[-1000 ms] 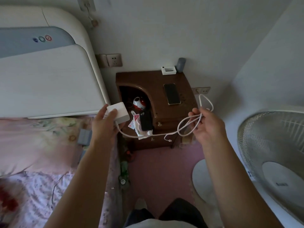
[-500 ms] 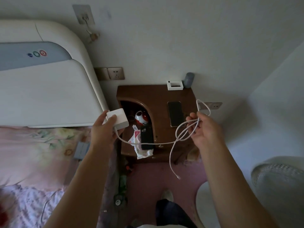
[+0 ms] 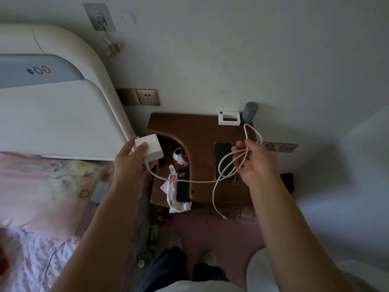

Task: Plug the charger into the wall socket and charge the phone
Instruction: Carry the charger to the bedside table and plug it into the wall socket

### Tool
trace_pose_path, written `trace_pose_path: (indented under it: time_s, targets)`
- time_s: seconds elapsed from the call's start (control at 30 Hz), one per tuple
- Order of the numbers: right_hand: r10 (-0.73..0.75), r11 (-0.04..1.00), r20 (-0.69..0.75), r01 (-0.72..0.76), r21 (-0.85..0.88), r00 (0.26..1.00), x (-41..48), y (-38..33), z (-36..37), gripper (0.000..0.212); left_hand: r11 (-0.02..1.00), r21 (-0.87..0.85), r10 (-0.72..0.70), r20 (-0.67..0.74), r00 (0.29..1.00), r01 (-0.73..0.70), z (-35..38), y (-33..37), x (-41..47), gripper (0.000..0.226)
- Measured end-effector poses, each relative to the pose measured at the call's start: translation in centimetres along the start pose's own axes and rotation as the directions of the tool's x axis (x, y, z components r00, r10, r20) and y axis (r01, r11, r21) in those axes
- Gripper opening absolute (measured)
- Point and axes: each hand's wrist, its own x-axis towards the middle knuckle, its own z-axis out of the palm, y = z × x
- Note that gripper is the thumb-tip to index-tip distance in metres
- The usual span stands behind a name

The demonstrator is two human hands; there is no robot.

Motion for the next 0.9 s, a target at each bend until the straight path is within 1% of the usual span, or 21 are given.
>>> trace_pose_path:
  time_s: [0.2, 0.3, 0.47, 0.63, 0.77, 0.9]
  targets:
    - [0.022, 1.0, 0.0, -0.022, -0.017, 1.0, 2.0, -0.3, 2.0, 0.009, 1.0, 0.011, -0.009, 0.015, 1.0, 0.009, 1.0, 0.6, 2.6, 0.051]
    - [0.025, 1.0, -0.005, -0.025, -0.009, 1.0, 2.8, -0.1, 3.4, 0.008, 0.998, 0.053, -0.024, 0.024, 0.999, 0.023, 1.6, 1.0, 4.4, 0.05]
    - [0.011, 1.0, -0.029, -0.012, -0.017, 1.0, 3.8, 0.5, 6.7, 0.007, 0.997, 0.074, -0.041, 0.033, 0.999, 0.039, 1.7, 2.1, 7.9, 0.049]
    - [0.014, 1.0, -0.061, -0.016, -0.027, 0.998, 5.0, 1.5, 10.6, 0.007, 0.995, 0.078, -0.067, 0.074, 0.995, 0.061, 1.0, 3.2, 12.2, 0.05]
    - [-0.001, 1.0, -0.097, -0.001, -0.018, 0.995, 5.9, 2.6, 13.0, 0.008, 0.99, 0.123, -0.083, 0.111, 0.99, 0.07, 0.7, 3.6, 15.6, 0.051]
    - [0.003, 1.0, -0.127, -0.005, -0.014, 0.992, 6.8, 3.6, 14.7, 0.008, 0.977, 0.204, -0.092, 0.13, 0.987, 0.064, 1.0, 3.4, 18.3, 0.052]
